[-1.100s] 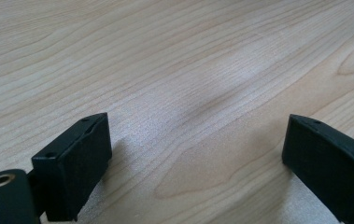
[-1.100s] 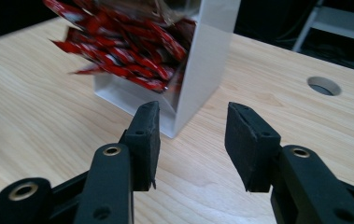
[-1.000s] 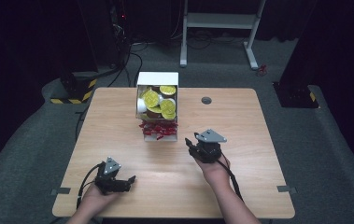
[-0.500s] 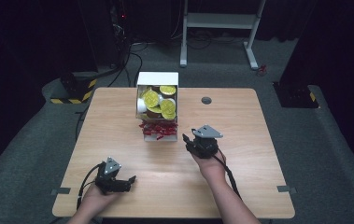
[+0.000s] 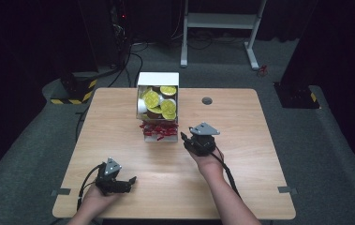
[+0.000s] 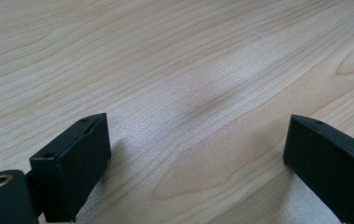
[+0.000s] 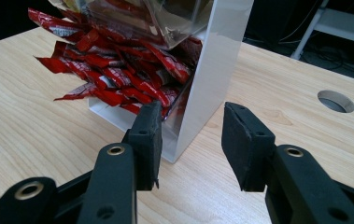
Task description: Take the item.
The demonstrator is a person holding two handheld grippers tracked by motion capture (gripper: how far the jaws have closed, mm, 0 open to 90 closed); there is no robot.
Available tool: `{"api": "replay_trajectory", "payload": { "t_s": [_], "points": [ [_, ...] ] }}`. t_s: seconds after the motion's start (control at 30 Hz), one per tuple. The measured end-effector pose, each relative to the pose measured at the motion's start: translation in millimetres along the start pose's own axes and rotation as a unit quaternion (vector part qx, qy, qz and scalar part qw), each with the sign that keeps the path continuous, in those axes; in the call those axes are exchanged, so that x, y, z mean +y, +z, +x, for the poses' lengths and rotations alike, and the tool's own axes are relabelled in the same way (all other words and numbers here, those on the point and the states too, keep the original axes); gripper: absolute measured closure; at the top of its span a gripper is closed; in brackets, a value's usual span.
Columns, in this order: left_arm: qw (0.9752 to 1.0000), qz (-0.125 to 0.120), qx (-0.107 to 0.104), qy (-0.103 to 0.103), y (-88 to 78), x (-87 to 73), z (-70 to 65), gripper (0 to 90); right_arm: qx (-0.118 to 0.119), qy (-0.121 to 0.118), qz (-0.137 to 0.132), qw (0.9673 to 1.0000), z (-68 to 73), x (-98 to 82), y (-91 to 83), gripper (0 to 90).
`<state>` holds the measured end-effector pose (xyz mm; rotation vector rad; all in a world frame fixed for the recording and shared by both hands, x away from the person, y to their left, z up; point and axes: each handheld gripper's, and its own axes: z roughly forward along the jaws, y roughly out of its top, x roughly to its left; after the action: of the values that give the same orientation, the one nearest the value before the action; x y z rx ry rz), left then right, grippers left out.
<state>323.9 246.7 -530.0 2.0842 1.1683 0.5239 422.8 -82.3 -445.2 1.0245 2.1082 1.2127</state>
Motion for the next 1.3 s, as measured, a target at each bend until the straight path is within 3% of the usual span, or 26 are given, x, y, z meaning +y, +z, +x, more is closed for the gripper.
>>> {"api": "replay_trajectory", "payload": {
  "t_s": [0.23,0.37,0.53,0.87,1.17,1.3],
  "points": [
    [1.0000,0.000,-0.002,-0.002,0.1,0.0,-0.2,7.8,0.001,0.002,0.005,1.0000,0.7,5.8,5.7,55.0],
    [1.0000,0.000,-0.003,-0.001,0.3,0.0,-0.1,7.8,-0.006,-0.006,0.002,1.0000,3.2,9.4,9.2,55.3],
    [1.0000,0.000,-0.003,-0.001,0.3,0.1,-0.1,7.7,-0.004,0.003,0.011,0.9999,5.3,12.0,16.1,56.0],
    [1.0000,0.000,-0.003,-0.001,0.3,0.1,0.0,7.8,-0.002,-0.002,0.010,0.9999,6.4,17.2,27.3,57.3],
    [1.0000,0.000,-0.003,-0.001,0.2,0.0,-0.1,7.8,-0.005,-0.008,0.012,0.9999,5.5,16.4,40.9,66.3],
    [1.0000,0.000,-0.002,-0.001,0.2,0.0,-0.2,7.8,-0.002,-0.027,0.009,0.9996,9.4,21.5,46.6,68.4]
  ]
}}
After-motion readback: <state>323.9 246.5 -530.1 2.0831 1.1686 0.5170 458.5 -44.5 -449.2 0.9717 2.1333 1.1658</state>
